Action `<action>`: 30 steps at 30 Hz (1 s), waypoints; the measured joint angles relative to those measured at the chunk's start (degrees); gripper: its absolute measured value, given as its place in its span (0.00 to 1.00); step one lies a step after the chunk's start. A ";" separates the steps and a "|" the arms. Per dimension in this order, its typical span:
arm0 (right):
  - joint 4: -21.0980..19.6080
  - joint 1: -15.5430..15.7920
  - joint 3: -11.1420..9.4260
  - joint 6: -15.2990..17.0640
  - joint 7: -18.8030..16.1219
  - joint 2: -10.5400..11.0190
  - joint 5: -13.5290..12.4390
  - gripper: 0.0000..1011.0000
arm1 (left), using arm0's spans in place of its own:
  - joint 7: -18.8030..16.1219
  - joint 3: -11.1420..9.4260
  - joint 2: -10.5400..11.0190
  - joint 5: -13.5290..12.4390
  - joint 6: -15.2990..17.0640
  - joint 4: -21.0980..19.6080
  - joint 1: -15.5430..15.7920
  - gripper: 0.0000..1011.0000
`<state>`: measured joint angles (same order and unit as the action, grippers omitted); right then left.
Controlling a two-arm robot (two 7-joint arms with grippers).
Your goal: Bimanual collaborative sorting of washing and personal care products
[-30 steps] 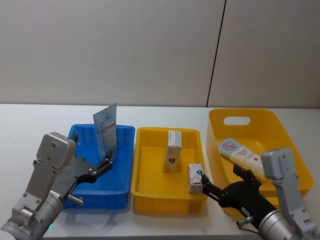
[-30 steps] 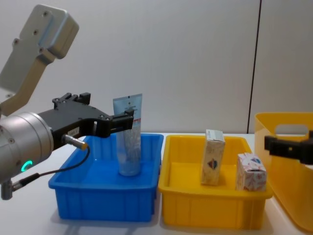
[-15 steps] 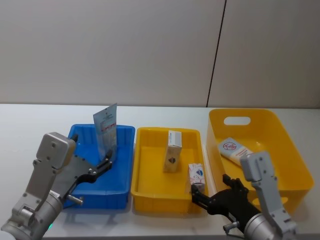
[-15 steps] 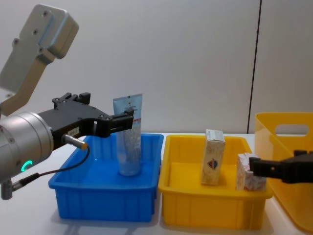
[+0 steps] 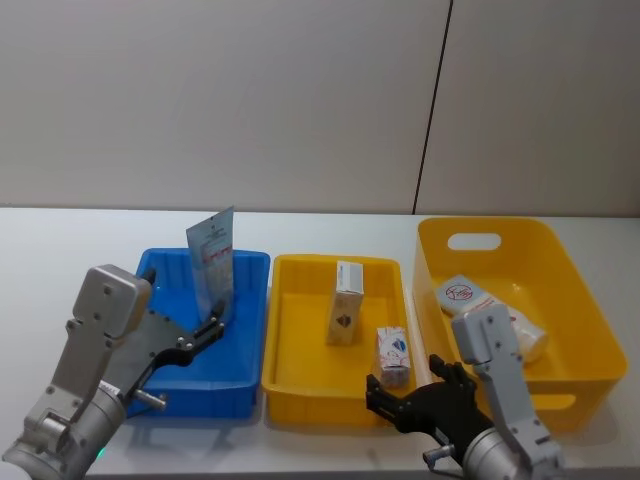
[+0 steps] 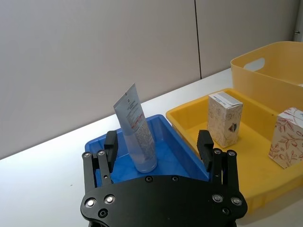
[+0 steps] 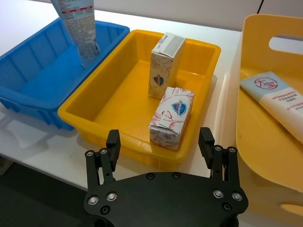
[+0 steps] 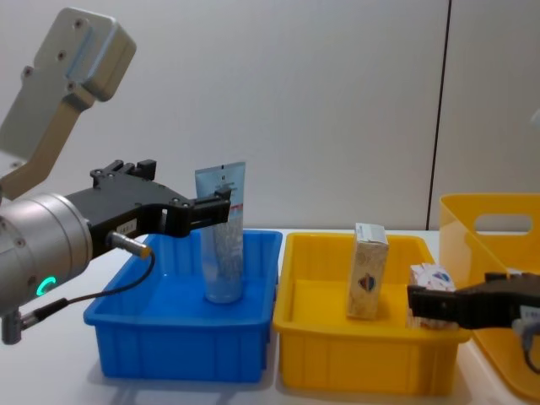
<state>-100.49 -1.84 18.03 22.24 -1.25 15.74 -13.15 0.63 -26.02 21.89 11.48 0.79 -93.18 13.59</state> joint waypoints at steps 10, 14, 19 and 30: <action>1.79 -0.58 0.70 -0.07 2.69 -2.23 2.11 0.99 | 0.00 0.00 0.00 0.00 0.01 0.00 0.00 0.99; 2.67 -0.96 0.96 -0.29 3.78 -3.18 2.95 0.99 | 0.00 0.00 0.00 0.00 0.01 0.00 0.00 0.99; 4.16 -1.69 1.30 -0.54 5.04 -4.52 3.92 0.99 | 0.00 0.00 0.00 0.00 0.01 0.00 0.00 0.99; 7.55 -3.65 1.83 -0.85 6.88 -7.22 5.34 0.99 | 0.00 0.00 0.00 0.00 0.01 0.00 0.00 0.99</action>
<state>-92.94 -5.49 19.86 21.39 5.64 8.52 -7.81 0.63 -26.02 21.89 11.48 0.80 -93.17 13.59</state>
